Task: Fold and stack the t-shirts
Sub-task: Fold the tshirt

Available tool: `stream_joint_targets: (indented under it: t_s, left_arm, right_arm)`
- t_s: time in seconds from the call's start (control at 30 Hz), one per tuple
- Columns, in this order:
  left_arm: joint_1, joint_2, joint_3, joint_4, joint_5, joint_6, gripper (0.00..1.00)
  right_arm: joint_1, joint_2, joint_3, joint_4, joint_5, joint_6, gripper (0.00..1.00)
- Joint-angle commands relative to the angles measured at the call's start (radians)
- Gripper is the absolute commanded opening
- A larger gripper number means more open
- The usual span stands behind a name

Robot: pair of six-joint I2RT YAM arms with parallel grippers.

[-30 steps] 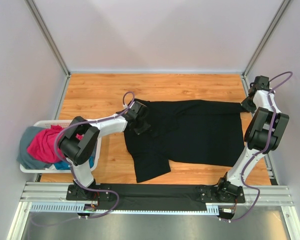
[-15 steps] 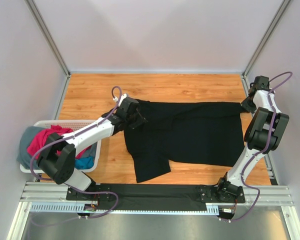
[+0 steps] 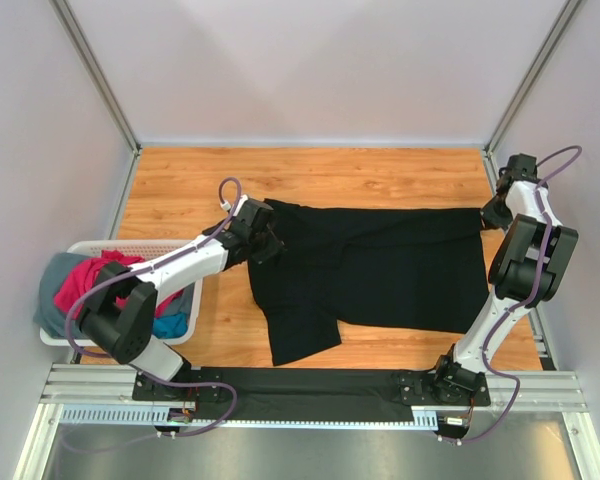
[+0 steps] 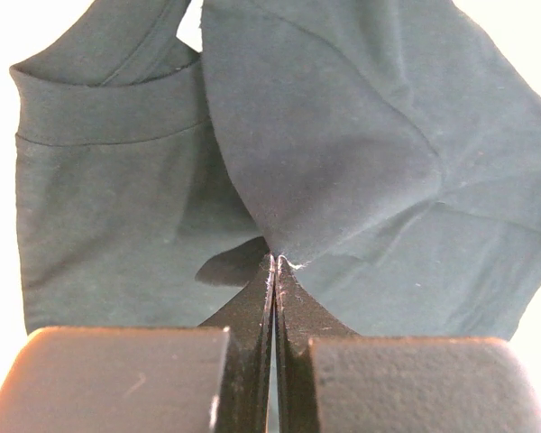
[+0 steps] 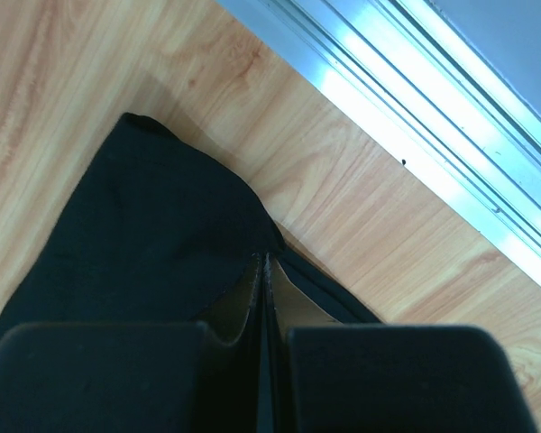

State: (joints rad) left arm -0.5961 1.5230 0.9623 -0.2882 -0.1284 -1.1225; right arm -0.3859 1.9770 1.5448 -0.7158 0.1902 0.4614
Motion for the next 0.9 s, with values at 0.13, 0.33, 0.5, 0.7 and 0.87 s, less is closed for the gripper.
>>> stream_joint_targets:
  t_s: [0.13,0.33,0.5,0.7,0.87]
  left_arm:
    - [0.005,0.069,0.052,0.006,0.029,0.02,0.0]
    - [0.007,0.078,0.065,-0.014,0.026,0.035,0.08]
    - [0.024,0.055,0.142,-0.078,-0.011,0.105,0.52]
    - [0.07,0.112,0.335,-0.101,-0.083,0.302,0.63]
    - [0.13,0.259,0.467,-0.097,-0.051,0.333,0.61]
  right_arm:
    - [-0.007,-0.009,-0.04,-0.017,0.006,-0.02,0.01]
    - [-0.005,-0.006,-0.032,-0.06,0.012,-0.03,0.2]
    - [-0.005,-0.053,0.018,-0.143,0.006,-0.058,0.42]
    - [0.001,-0.145,0.067,-0.162,-0.124,-0.078,0.45]
    - [0.038,-0.17,0.008,-0.033,-0.245,-0.069,0.43]
